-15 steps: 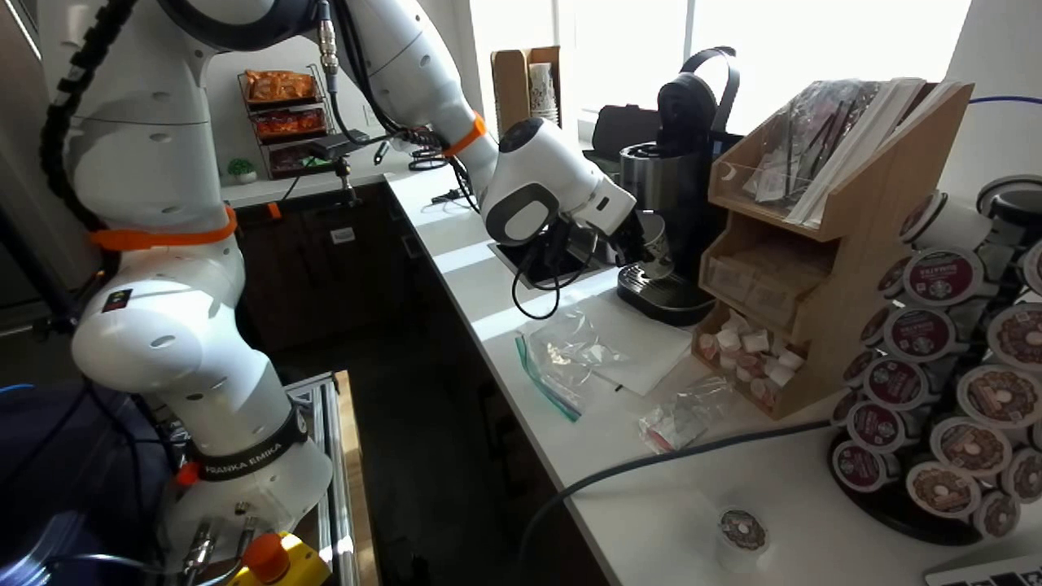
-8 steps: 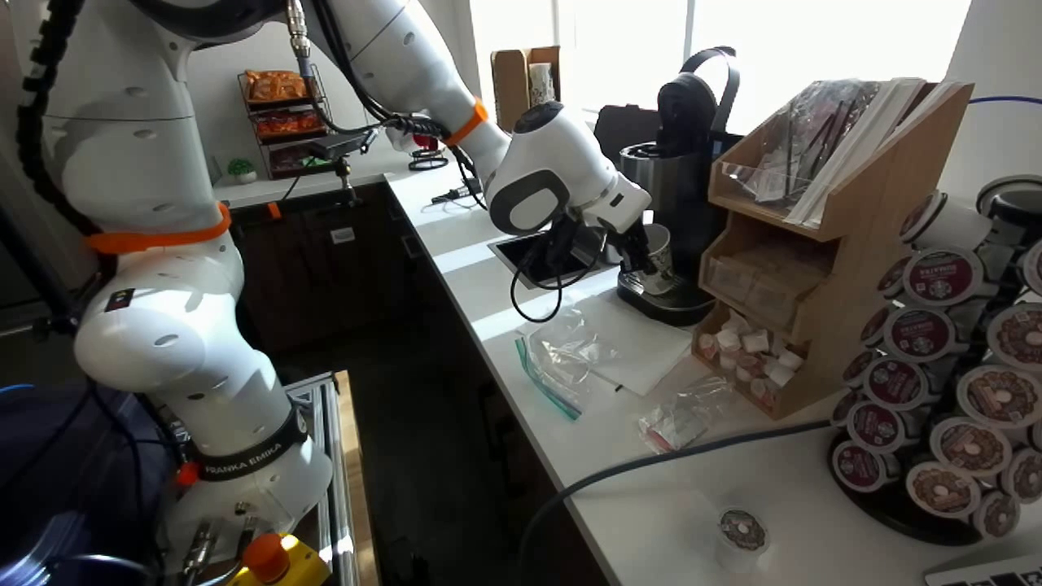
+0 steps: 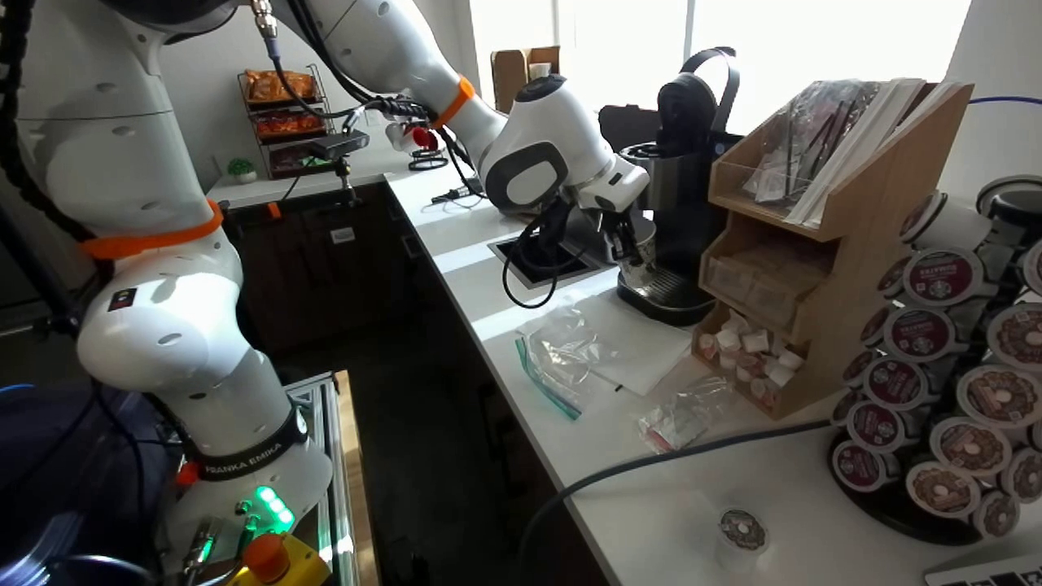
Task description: Remove the cup from the coffeemaker
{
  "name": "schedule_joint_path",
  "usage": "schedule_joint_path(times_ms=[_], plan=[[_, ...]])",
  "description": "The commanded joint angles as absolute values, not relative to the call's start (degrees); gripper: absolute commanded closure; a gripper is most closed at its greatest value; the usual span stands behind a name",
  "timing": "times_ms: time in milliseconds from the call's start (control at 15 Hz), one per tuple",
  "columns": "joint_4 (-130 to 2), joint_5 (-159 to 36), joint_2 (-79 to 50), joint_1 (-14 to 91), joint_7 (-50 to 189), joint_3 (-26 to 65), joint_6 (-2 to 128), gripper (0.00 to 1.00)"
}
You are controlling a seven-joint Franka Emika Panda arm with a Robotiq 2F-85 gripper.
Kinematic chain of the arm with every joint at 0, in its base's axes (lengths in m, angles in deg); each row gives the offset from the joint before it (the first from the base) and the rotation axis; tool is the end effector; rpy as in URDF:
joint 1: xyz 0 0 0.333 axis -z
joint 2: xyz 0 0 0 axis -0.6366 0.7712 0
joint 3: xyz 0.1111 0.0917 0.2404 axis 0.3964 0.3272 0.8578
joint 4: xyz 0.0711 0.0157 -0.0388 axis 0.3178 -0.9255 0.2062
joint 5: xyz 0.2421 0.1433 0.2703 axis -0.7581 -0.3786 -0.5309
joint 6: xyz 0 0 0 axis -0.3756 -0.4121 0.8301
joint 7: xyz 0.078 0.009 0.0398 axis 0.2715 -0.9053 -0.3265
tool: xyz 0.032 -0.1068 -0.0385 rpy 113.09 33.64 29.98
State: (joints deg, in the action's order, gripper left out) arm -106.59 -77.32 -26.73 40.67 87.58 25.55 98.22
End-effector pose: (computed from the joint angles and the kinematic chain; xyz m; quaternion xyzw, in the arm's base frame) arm 0.5496 -0.0077 0.3150 -0.9194 0.2863 -0.2492 0.1034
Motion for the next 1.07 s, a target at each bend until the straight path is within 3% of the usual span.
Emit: schedule_joint_path(times_ms=[0, 533, 1000], plan=[[-107.16, -77.67, -30.15, 39.87, 83.74, 25.16, 90.28, 1.00], [-106.87, -74.75, -32.86, 39.63, 78.90, 25.14, 78.64, 1.00], [-107.24, -69.87, -32.03, 38.67, 77.44, 25.72, 76.86, 1.00]])
